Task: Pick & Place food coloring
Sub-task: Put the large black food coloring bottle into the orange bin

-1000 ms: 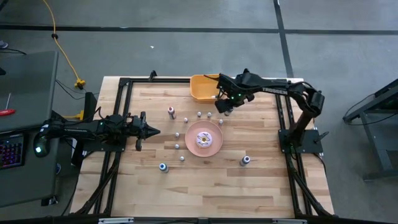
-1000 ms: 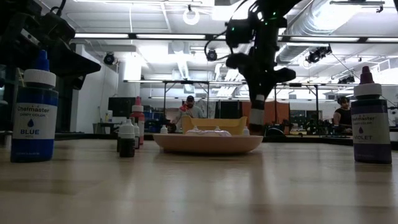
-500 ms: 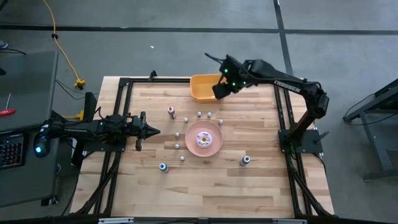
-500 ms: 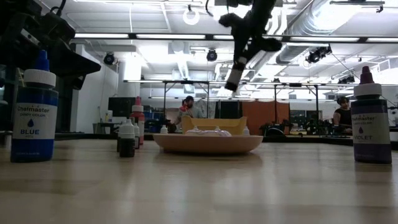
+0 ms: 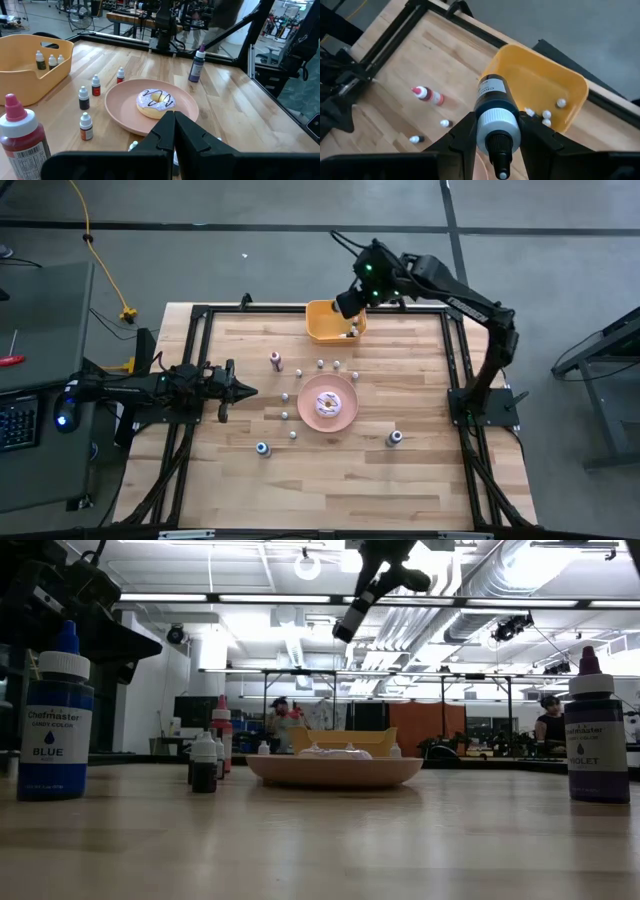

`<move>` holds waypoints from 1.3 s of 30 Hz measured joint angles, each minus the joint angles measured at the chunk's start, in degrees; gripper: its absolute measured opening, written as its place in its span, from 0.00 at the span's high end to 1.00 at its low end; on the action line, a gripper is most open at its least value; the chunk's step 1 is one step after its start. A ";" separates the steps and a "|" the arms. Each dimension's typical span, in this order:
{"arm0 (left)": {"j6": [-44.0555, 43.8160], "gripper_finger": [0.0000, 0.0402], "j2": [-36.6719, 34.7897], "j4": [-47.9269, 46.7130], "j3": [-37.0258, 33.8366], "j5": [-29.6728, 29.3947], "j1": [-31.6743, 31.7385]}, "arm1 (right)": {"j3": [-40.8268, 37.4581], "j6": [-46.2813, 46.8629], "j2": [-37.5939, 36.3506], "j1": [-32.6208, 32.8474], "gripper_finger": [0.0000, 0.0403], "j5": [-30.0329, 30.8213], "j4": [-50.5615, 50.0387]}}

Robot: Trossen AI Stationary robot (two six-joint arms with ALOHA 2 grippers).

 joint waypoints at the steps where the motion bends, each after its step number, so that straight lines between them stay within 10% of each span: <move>1: -0.02 1.00 0.00 0.00 0.02 0.02 0.00 | 1.74 -0.36 1.28 -0.22 0.72 -0.18 -0.59; 9: 0.00 1.00 0.00 0.00 0.02 0.00 0.00 | 16.28 -3.74 13.07 -1.95 0.72 -1.14 -2.04; 39: -0.01 1.00 -0.01 0.00 0.01 -0.04 -0.01 | 13.40 -4.87 30.83 -6.13 0.72 -2.58 4.87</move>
